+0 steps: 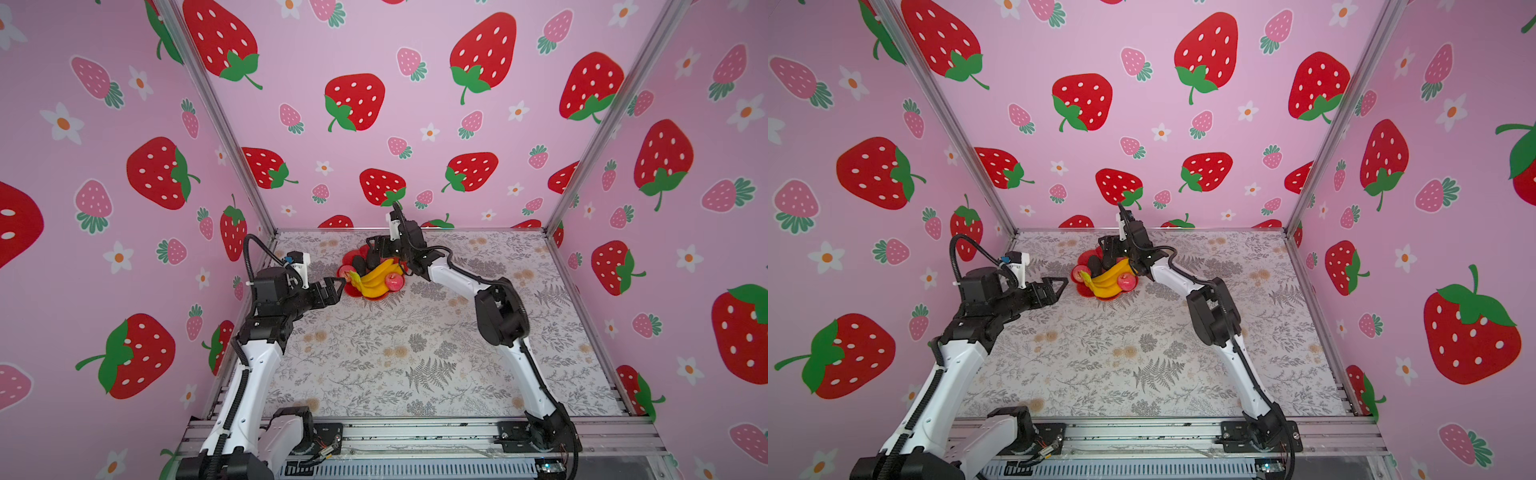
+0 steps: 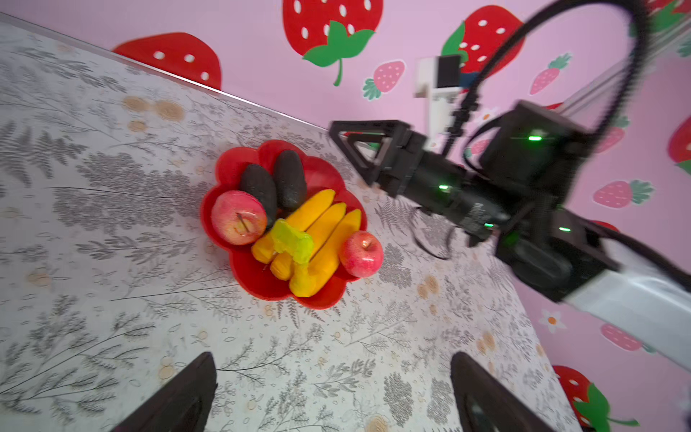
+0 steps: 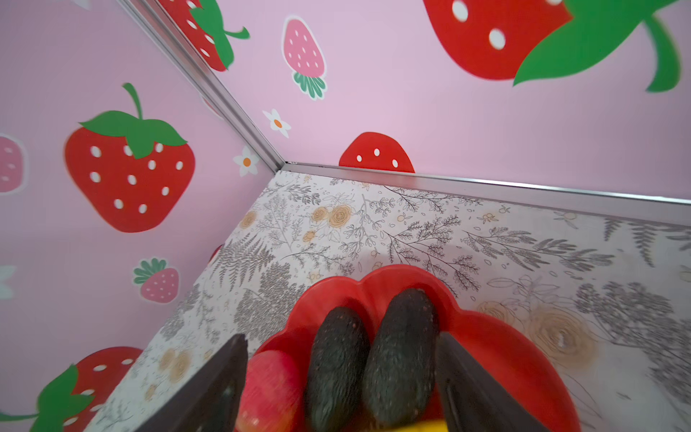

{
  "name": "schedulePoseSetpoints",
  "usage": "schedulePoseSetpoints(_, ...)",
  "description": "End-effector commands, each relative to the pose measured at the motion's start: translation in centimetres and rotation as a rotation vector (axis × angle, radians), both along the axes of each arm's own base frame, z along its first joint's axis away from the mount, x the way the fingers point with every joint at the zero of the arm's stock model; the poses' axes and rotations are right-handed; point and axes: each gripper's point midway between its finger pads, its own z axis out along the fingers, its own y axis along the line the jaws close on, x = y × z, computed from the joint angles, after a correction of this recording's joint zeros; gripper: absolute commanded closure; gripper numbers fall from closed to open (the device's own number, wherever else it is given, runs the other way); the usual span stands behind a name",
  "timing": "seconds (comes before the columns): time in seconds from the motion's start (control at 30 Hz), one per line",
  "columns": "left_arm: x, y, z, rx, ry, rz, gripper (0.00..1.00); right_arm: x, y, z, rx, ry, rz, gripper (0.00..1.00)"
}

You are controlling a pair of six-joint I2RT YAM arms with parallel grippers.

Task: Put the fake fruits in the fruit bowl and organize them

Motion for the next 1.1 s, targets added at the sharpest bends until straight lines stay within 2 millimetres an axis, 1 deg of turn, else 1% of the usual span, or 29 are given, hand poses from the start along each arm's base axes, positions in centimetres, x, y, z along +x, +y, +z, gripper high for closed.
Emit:
schedulePoseSetpoints(0.0,-0.6,5.4,-1.2,0.167,0.076,0.254,0.01,-1.7,-7.0,9.0,0.047,-0.15,-0.109,0.01)
schedulePoseSetpoints(0.03,-0.9,6.8,-1.4,0.201,0.095,0.321,0.01,-2.7,-9.3,8.8,0.035,-0.158,-0.141,0.01)
schedulePoseSetpoints(0.07,-1.3,8.0,-1.7,0.235,0.111,0.378,0.01,-3.8,-12.3,9.4,0.033,-0.175,-0.189,0.01)
schedulePoseSetpoints(0.1,-1.6,8.8,-1.9,0.257,0.121,0.421,0.01,-5.1,-15.6,8.7,0.013,-0.171,-0.24,0.01)
schedulePoseSetpoints(0.13,-1.9,9.4,-2.1,0.276,0.123,0.449,0.01,-6.1,-18.4,8.2,-0.001,-0.169,-0.288,0.01)
schedulePoseSetpoints(0.2,-2.4,10.2,-2.8,0.28,0.126,0.513,0.01,-8.7,-25.3,6.8,-0.055,-0.17,-0.41,0.01)
schedulePoseSetpoints(0.27,-2.8,10.7,-4.0,0.248,0.124,0.582,0.01,-11.2,-30.7,4.7,-0.152,-0.192,-0.506,0.01)
schedulePoseSetpoints(0.3,-3.1,10.9,-5.3,0.22,0.129,0.628,0.01,-12.4,-33.3,3.9,-0.206,-0.215,-0.564,0.01)
schedulePoseSetpoints(0.33,-3.2,10.8,-6.4,0.209,0.119,0.646,0.01,-13.5,-35.2,2.6,-0.26,-0.22,-0.606,0.01)
schedulePoseSetpoints(0.37,-3.2,10.6,-7.6,0.242,0.086,0.659,0.01,-14.7,-37.1,1.5,-0.317,-0.236,-0.647,0.01)
schedulePoseSetpoints(0.4,-3.2,10.7,-8.1,0.323,0.035,0.683,0.01,-15.9,-38.6,0.1,-0.369,-0.25,-0.669,0.01)
schedulePoseSetpoints(0.43,-3.3,10.8,-8.4,0.403,-0.009,0.705,0.01,-16.7,-39.7,-1.1,-0.413,-0.255,-0.69,0.01)
schedulePoseSetpoints(0.47,-3.5,10.7,-8.8,0.479,-0.046,0.719,0.01,-17.8,-40.9,-1.7,-0.432,-0.271,-0.723,0.01)
schedulePoseSetpoints(0.5,-3.4,10.9,-8.8,0.536,-0.087,0.741,0.01,-18.5,-42.1,-2.7,-0.451,-0.275,-0.759,0.01)
schedulePoseSetpoints(0.53,-3.1,10.8,-9.2,0.574,-0.1,0.738,0.01,-19.1,-43.0,-3.4,-0.455,-0.285,-0.785,0.01)
schedulePoseSetpoints(0.57,-2.7,10.9,-9.7,0.586,-0.101,0.738,0.01,-19.4,-44.1,-3.5,-0.449,-0.292,-0.833,0.01)
schedulePoseSetpoints(0.63,-1.4,10.2,-11.5,0.583,-0.094,0.683,0.01,-19.7,-45.8,-3.1,-0.446,-0.322,-0.908,0.01)
schedulePoseSetpoints(0.67,-0.3,9.7,-12.0,0.573,-0.111,0.646,0.01,-20.0,-46.9,-3.3,-0.446,-0.345,-0.962,0.01)
schedulePoseSetpoints(0.7,0.8,9.1,-12.5,0.582,-0.068,0.593,0.01,-20.3,-47.9,-4.0,-0.445,-0.36,-1.009,0.01)
schedulePoseSetpoints(0.73,1.6,9.2,-12.5,0.581,-0.075,0.59,0.01,-20.4,-48.5,-4.6,-0.43,-0.373,-1.028,0.01)
schedulePoseSetpoints(0.8,3.2,9.0,-12.7,0.514,-0.104,0.557,0.01,-20.3,-49.3,-5.4,-0.375,-0.386,-1.043,0.01)
schedulePoseSetpoints(0.83,3.9,9.1,-12.8,0.467,-0.119,0.548,0.01,-19.8,-49.3,-5.6,-0.373,-0.371,-1.04,0.01)
schedulePoseSetpoints(0.87,4.5,9.2,-12.9,0.459,-0.109,0.529,0.01,-19.1,-48.7,-5.7,-0.383,-0.367,-1.007,0.01)
schedulePoseSetpoints(0.9,5.0,9.4,-13.1,0.466,-0.094,0.515,0.01,-18.6,-48.3,-5.5,-0.391,-0.394,-0.984,0.01)
schedulePoseSetpoints(0.97,5.6,9.2,-13.0,0.477,-0.127,0.478,0.01,-17.5,-47.6,-5.2,-0.416,-0.43,-0.952,0.01)
schedulePoseSetpoints(1.0,5.7,9.4,-13.4,0.464,-0.161,0.483,0.01,-16.8,-47.2,-5.1,-0.433,-0.447,-0.933,0.01)
schedulePoseSetpoints(1.03,5.7,9.6,-14.4,0.444,-0.157,0.488,0.01,-16.0,-46.9,-4.9,-0.443,-0.463,-0.921,0.01)
schedulePoseSetpoints(1.07,6.0,9.4,-15.3,0.44,-0.184,0.471,0.01,-15.0,-46.4,-4.7,-0.47,-0.484,-0.898,0.01)
